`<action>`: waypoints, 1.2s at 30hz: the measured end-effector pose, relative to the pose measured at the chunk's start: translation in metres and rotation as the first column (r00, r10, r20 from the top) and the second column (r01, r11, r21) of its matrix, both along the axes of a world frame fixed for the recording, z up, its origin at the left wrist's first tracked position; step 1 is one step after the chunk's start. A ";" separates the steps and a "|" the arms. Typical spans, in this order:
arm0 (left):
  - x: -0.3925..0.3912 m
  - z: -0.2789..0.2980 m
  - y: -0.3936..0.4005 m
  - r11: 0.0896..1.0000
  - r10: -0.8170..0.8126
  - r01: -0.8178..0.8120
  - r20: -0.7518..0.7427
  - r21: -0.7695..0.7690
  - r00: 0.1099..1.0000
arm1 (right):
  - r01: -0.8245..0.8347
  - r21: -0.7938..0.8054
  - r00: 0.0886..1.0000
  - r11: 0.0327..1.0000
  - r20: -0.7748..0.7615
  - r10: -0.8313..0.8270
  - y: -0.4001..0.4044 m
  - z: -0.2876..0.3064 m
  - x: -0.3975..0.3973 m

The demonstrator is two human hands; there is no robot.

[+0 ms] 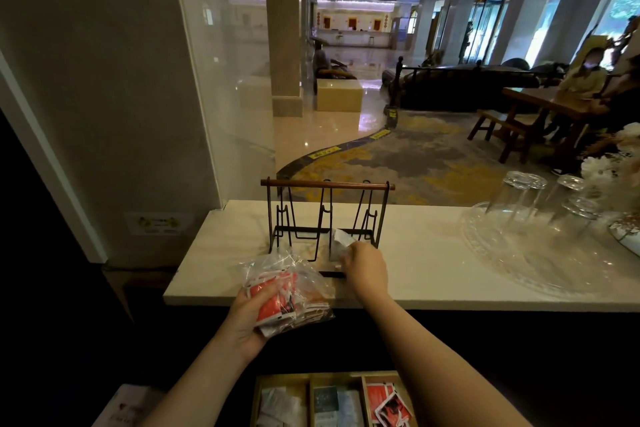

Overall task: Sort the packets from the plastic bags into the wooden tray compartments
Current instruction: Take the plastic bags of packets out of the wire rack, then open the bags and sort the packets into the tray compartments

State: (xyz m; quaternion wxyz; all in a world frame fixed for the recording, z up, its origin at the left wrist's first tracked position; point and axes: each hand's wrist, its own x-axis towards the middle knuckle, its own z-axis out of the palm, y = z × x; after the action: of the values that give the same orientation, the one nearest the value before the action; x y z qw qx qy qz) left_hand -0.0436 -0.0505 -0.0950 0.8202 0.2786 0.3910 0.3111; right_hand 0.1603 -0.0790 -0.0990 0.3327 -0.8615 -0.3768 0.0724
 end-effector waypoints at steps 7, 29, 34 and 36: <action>0.005 -0.012 0.005 0.999 0.035 -0.035 -0.018 0.026 0.999 | 0.032 0.375 0.834 0.927 -0.521 0.183 -0.020 0.048 -0.002; -0.049 -0.027 -0.066 0.957 -0.258 0.256 -0.001 0.133 0.966 | -0.053 0.490 0.572 0.870 -0.699 0.429 -0.098 0.017 -0.094; -0.065 -0.052 -0.095 0.969 -0.200 0.209 -0.074 0.135 0.977 | -0.231 0.476 0.802 0.849 -0.401 0.443 -0.118 -0.032 -0.121; -0.074 -0.067 -0.103 0.971 -0.187 0.201 -0.115 0.125 0.976 | -0.271 0.425 0.765 0.864 -0.449 0.461 -0.127 -0.051 -0.129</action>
State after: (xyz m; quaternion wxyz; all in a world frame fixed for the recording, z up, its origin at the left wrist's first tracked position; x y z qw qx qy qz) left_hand -0.1180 -0.1533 -0.1624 0.8046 0.3865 0.3813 0.2404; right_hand 0.0313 -0.2059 -0.1501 0.5448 -0.6444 -0.4382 0.3096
